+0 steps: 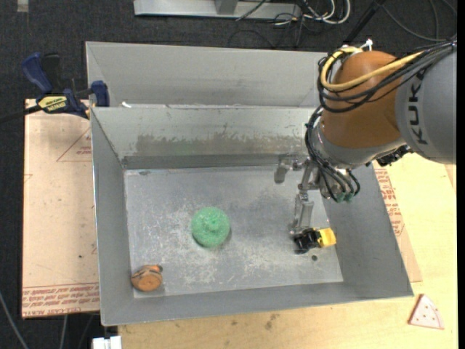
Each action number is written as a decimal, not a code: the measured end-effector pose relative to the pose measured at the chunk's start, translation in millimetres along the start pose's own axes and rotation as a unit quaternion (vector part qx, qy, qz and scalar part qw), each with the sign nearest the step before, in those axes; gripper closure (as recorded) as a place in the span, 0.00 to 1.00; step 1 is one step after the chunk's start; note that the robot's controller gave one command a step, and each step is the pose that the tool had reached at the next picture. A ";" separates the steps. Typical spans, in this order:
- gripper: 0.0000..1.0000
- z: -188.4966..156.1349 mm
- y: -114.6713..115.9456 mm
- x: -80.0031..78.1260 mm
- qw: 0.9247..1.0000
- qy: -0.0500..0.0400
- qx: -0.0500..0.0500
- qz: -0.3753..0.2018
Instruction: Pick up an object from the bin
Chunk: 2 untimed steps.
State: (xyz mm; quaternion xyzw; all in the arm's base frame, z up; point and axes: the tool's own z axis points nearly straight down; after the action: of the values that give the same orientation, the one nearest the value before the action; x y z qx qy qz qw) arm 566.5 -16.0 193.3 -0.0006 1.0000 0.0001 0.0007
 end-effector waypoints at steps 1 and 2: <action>0.00 0.0 0.0 0.0 1.000 0.000 0.000 0.000; 0.00 34.7 20.8 -26.4 1.000 -0.005 0.001 -0.023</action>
Offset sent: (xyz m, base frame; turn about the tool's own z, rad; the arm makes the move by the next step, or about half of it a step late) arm 0.0477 0.0465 -0.0802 -0.1030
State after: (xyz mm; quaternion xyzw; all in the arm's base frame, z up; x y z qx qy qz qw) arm 592.8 4.8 158.7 -0.0238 0.9997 -0.0008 0.0056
